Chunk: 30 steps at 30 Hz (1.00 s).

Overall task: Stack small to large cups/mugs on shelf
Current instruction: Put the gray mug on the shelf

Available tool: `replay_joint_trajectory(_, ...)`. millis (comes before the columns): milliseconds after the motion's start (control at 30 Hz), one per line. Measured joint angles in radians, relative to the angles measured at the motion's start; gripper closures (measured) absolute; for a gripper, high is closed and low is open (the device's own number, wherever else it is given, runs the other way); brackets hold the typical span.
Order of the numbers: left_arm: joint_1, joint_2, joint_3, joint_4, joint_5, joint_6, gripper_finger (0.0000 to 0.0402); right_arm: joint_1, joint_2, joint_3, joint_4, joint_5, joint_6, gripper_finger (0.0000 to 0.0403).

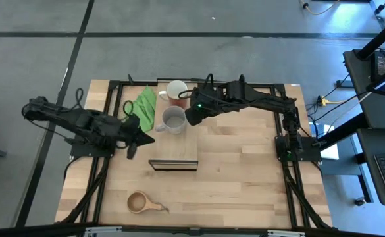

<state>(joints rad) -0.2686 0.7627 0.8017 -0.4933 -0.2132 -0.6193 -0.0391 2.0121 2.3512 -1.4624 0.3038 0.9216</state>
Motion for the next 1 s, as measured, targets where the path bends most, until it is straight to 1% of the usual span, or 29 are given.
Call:
replay_joint_trajectory(67, -0.013, 0.028, 0.000, 0.001, -0.048, 0.000, 0.0401, 0.000, 0.000, 0.000, 0.000, -0.006, -0.009, 0.0334)
replay_joint_trajectory(200, -0.013, 0.068, 0.000, -0.005, -0.085, 0.000, 0.0401, 0.003, 0.000, 0.000, 0.000, -0.016, -0.009, 0.0334)
replay_joint_trajectory(400, -0.008, 0.082, 0.000, -0.058, -0.162, -0.007, 0.0401, 0.018, 0.000, 0.000, 0.001, -0.018, -0.006, 0.0334)
replay_joint_trajectory(867, 0.093, 0.082, 0.000, -0.076, -0.154, 0.096, 0.0401, 0.036, 0.000, 0.000, 0.006, -0.010, 0.046, 0.0334)
replay_joint_trajectory(1000, 0.125, 0.082, 0.000, -0.076, -0.122, 0.132, 0.0401, 0.037, 0.000, 0.000, 0.006, -0.010, 0.065, 0.0334)
